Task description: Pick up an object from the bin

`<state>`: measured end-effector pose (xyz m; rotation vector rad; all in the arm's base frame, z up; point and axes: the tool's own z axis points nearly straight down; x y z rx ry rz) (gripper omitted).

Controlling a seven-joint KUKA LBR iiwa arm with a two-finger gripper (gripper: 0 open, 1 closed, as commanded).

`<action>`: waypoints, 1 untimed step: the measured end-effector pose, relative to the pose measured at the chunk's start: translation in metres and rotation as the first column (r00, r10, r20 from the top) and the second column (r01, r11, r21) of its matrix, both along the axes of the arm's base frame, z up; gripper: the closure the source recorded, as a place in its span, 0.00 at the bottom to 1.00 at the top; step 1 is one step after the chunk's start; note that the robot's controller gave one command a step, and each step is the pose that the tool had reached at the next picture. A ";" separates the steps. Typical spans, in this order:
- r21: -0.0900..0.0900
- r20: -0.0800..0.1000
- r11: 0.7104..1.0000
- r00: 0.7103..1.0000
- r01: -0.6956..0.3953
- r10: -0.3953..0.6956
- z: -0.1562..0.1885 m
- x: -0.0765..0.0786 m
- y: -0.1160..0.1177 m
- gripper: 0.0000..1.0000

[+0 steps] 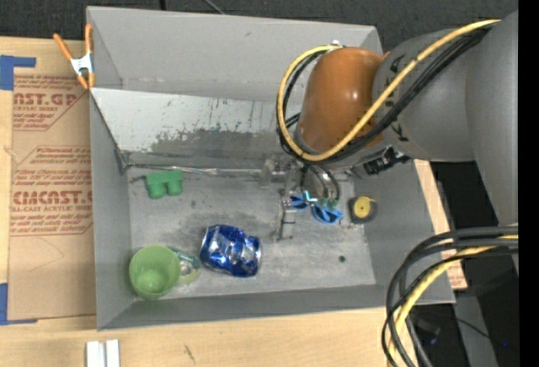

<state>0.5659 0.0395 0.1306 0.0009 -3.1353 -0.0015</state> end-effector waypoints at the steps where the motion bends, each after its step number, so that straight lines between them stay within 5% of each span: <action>1: -0.002 0.008 0.974 0.974 -0.225 0.225 0.034 -0.034 -0.036 0.00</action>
Offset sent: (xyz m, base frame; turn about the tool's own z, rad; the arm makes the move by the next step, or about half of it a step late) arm -0.0343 -0.0350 0.0336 -0.2284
